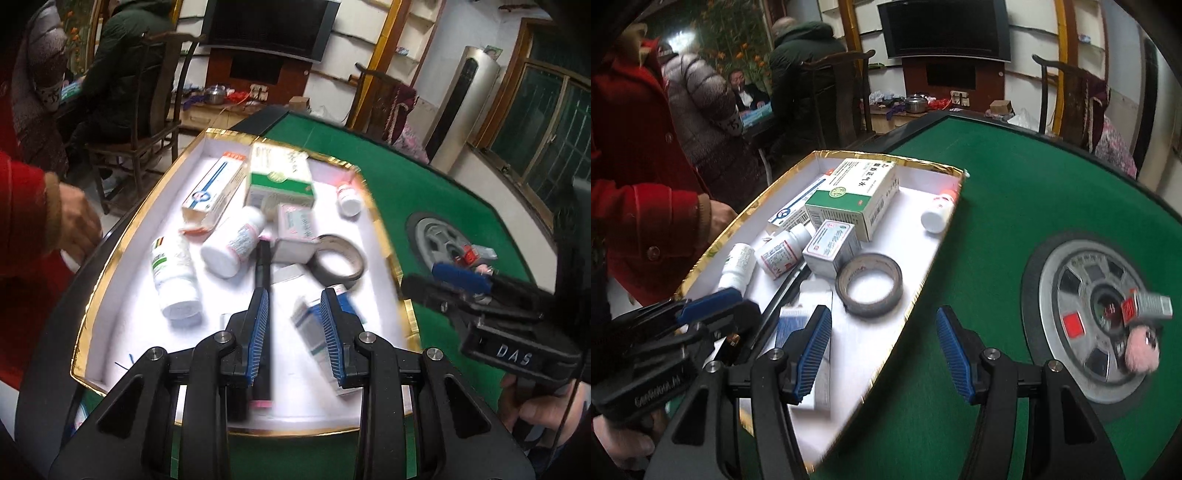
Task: Organize objects
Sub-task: 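Open both tools to release the marker and tape into the lid, then grasp the pink plush toy with the left tool while the right tool grasps the white barcode box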
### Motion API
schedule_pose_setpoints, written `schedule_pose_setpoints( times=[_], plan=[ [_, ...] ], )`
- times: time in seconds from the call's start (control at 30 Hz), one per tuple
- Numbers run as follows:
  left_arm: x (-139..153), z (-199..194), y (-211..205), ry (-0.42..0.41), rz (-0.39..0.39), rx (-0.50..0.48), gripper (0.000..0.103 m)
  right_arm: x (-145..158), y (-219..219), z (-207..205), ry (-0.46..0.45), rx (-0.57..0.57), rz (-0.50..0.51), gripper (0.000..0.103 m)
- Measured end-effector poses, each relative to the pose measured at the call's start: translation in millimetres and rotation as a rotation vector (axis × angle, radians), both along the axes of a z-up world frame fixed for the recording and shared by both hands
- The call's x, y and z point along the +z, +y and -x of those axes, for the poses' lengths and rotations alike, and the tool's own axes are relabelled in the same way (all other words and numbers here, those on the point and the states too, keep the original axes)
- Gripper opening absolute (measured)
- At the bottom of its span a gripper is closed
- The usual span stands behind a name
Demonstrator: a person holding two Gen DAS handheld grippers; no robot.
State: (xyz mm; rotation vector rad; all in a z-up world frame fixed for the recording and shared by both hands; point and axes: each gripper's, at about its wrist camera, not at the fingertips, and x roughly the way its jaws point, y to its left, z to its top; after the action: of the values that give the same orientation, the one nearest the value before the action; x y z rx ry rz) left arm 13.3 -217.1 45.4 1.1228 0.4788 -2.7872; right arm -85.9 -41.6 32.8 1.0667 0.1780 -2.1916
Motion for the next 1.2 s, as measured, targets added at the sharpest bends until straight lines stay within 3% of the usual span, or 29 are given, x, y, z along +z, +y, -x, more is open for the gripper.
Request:
schedule_pose_setpoints(
  times=[0.13,0.33,0.57,0.77,0.93,1.07,1.13,1.2],
  plan=[
    [18,0,26,0.041,0.010,-0.038,0.030,3,39,0,-0.016,-0.044,0.052,0.059],
    [37,8,80,0.089,0.039,-0.147,0.043,6,111,9,0.005,-0.160,0.083,0.059],
    [20,24,132,0.028,0.077,-0.271,0.043,-8,188,46,0.018,-0.359,0.073,0.060],
    [5,28,134,-0.005,0.076,-0.272,0.043,-26,225,81,-0.044,-0.453,0.132,0.060],
    [0,27,132,-0.016,0.082,-0.280,0.043,-38,229,103,-0.096,-0.466,0.207,0.060],
    [-2,28,129,-0.021,0.077,-0.278,0.043,-44,216,104,-0.122,-0.438,0.207,0.060],
    [-4,30,129,-0.028,0.077,-0.274,0.043,-42,207,96,-0.154,-0.383,0.198,0.061],
    [-5,32,129,-0.033,0.074,-0.274,0.043,-41,201,85,-0.239,-0.291,0.276,0.062]
  ],
)
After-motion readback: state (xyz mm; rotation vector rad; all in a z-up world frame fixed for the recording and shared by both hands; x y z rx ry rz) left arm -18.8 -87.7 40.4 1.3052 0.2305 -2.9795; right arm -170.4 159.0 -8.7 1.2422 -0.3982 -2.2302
